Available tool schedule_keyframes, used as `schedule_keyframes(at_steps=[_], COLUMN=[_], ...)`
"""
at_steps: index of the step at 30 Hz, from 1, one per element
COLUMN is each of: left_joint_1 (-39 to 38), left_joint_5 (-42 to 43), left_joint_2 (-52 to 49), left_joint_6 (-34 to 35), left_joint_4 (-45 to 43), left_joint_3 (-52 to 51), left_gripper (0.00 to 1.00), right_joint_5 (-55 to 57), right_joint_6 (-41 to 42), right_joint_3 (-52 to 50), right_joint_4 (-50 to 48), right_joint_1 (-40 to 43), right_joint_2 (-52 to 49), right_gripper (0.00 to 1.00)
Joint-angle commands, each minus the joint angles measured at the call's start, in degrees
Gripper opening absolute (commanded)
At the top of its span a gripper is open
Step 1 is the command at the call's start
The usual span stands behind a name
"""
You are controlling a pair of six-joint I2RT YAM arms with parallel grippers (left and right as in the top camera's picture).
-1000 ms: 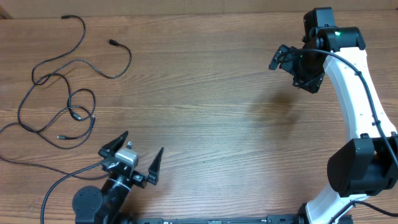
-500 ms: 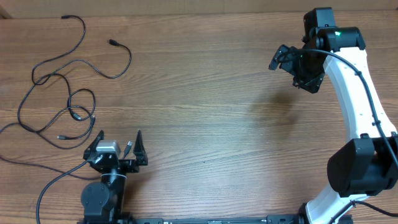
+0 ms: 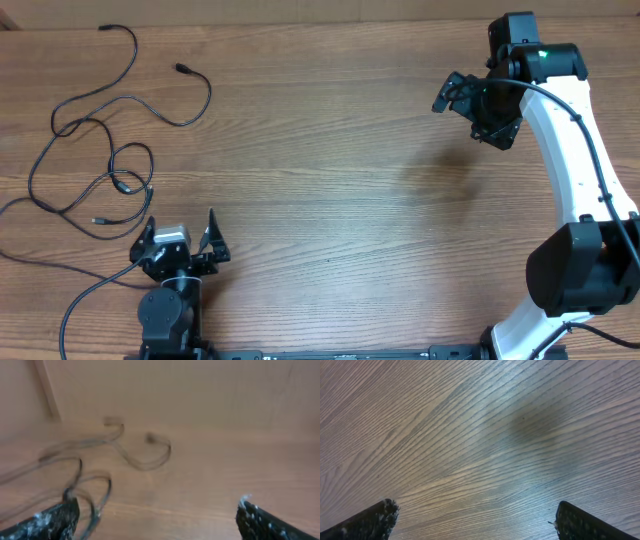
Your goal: Untangle cables
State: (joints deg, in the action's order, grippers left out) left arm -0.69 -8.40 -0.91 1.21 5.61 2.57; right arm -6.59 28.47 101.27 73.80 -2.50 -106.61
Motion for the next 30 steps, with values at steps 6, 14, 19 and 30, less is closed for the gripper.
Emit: schedule_keyframes(at_steps=[6, 14, 19, 30], left_joint_1=[0.79, 0.76, 0.70, 0.70], left_joint_5=[-0.63, 0.31, 0.31, 0.31], left_joint_2=[0.74, 0.72, 0.72, 0.70], left_joint_6=[-2.49, -2.97, -2.95, -2.95], left_joint_4=[-7.06, -1.77, -1.79, -1.81], left_joint_3=[-2.29, -2.29, -2.29, -2.29], left_gripper=[0.99, 0.99, 1.00, 1.00], right_joint_5=[0.57, 0.57, 0.57, 0.55], right_joint_6=[-0.26, -0.26, -0.26, -0.26], right_joint_3=[0.04, 0.04, 0.04, 0.04], right_joint_4=[-0.07, -0.07, -0.07, -0.07], right_joint_1=[0.11, 0.11, 0.11, 0.11], right_joint_2=[0.72, 0.72, 0.72, 0.72], right_gripper=[1.00, 1.00, 1.00, 1.00])
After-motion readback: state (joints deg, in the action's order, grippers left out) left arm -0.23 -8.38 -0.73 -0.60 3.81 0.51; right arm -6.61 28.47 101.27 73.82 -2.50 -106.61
